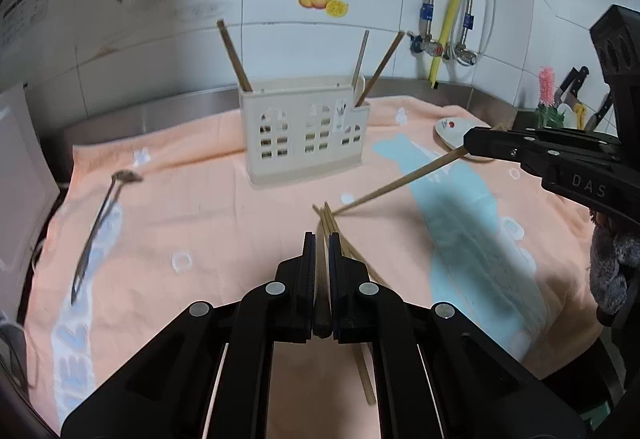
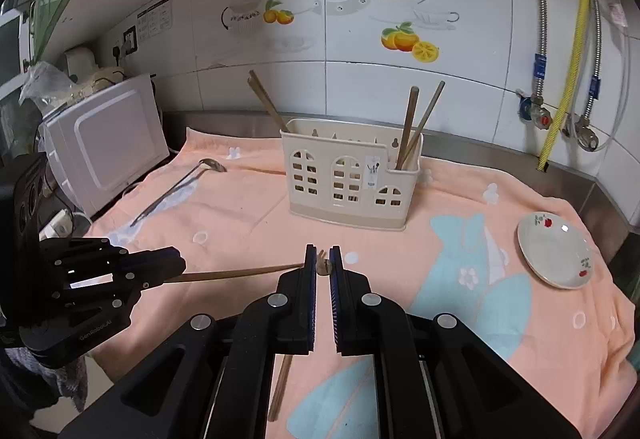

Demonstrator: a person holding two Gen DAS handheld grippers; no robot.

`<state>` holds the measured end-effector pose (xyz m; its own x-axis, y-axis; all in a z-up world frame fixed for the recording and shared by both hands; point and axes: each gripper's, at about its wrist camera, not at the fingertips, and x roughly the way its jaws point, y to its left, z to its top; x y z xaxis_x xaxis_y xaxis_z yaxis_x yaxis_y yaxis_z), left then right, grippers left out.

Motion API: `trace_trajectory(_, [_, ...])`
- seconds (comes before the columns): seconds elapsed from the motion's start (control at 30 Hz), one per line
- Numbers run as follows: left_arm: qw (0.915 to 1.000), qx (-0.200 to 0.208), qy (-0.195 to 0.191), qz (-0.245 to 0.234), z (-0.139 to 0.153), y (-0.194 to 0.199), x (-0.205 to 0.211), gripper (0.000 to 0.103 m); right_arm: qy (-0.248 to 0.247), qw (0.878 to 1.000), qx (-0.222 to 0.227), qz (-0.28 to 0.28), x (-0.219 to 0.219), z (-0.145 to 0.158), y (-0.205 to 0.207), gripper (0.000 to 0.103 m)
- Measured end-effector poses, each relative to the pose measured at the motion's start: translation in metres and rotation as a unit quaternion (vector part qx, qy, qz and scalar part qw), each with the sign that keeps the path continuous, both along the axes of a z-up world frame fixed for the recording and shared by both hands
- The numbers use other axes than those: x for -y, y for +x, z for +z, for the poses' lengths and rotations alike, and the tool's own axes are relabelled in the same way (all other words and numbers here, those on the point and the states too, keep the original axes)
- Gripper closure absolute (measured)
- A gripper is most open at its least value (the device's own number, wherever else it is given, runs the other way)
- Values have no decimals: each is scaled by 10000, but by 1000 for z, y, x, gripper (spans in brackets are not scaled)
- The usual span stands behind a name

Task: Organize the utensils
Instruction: 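Lift the left gripper's chopstick upright while the right gripper lifts its chopstick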

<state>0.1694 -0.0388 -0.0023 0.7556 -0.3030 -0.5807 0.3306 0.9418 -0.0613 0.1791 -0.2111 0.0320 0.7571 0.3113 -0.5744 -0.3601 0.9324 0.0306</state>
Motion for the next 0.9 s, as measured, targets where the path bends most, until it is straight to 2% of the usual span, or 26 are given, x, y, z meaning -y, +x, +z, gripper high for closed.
trace_trajectory(0.2, [9997, 154, -51, -168, 15, 15, 3, 98, -17, 10000, -92, 11, 5, 17, 23, 97])
trace_trajectory(0.47, [9987, 225, 16, -453, 10, 16, 5, 97, -101, 9999, -93, 22, 7, 21, 33, 97])
trace_trajectory(0.77, [9990, 221, 58, -383, 4, 13, 1, 98, -85, 9999, -64, -2, 8, 19, 34, 97])
trace_trajectory(0.9, [9992, 219, -65, -326, -6, 3, 0, 97, -24, 10000, -24, -30, 10, 19, 29, 97])
